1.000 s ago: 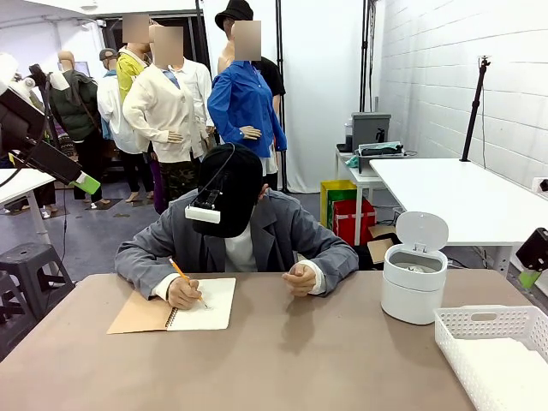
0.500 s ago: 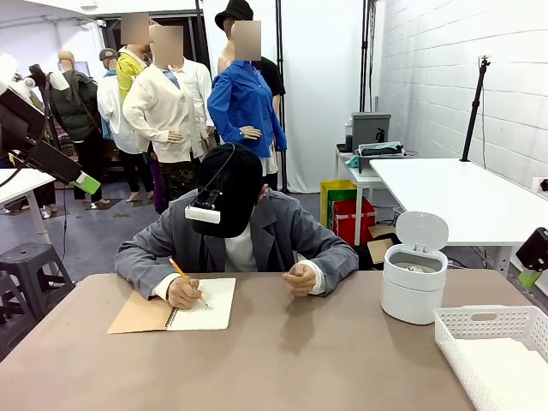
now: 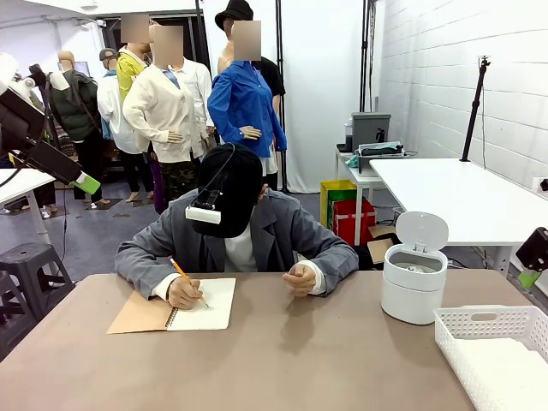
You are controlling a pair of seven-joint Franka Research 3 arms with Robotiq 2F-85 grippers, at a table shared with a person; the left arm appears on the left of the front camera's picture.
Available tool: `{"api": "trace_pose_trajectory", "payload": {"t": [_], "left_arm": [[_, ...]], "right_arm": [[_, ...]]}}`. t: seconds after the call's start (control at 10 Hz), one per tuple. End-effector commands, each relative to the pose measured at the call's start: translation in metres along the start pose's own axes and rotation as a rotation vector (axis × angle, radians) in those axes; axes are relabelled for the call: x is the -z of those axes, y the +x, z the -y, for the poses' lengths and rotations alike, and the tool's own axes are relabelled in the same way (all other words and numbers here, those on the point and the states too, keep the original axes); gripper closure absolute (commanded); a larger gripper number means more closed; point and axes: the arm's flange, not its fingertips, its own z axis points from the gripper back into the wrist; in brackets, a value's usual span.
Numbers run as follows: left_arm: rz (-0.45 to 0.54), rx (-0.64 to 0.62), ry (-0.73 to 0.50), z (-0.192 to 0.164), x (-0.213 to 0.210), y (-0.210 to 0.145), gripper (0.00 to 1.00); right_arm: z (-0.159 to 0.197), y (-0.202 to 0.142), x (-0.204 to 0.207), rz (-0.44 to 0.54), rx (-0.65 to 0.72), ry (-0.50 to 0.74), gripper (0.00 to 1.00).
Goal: Sort the paper based on its condition.
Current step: If a person hands you a paper, place it in the Organizing basket , and if it's crumpled, put it in the Trash can.
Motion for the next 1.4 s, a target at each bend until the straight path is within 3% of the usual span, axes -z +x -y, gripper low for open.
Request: {"api": "trace_pose_trajectory", "payload": {"t": [0.0, 0.2, 0.5, 1.0, 1.3], "left_arm": [[0.000, 0.003, 0.001, 0.000, 0.000, 0.000, 0.00], [0.000, 0.003, 0.001, 0.000, 0.000, 0.000, 0.00], [0.000, 0.003, 0.001, 0.000, 0.000, 0.000, 0.00], [0.000, 0.003, 0.001, 0.000, 0.000, 0.000, 0.00], [0.000, 0.003, 0.001, 0.000, 0.000, 0.000, 0.00]], "right_arm": [[-0.016, 0.003, -0.005, -0.007, -0.042, 0.014, 0.00], [-0.037, 0.007, -0.022, -0.058, -0.154, 0.056, 0.00], [-0.068, 0.020, -0.049, -0.055, -0.325, 0.066, 0.00], [-0.162, 0.072, -0.100, 0.101, -0.767, 0.125, 0.00], [-0.207, 0.107, -0.117, 0.193, -0.886, 0.226, 0.00]]}}
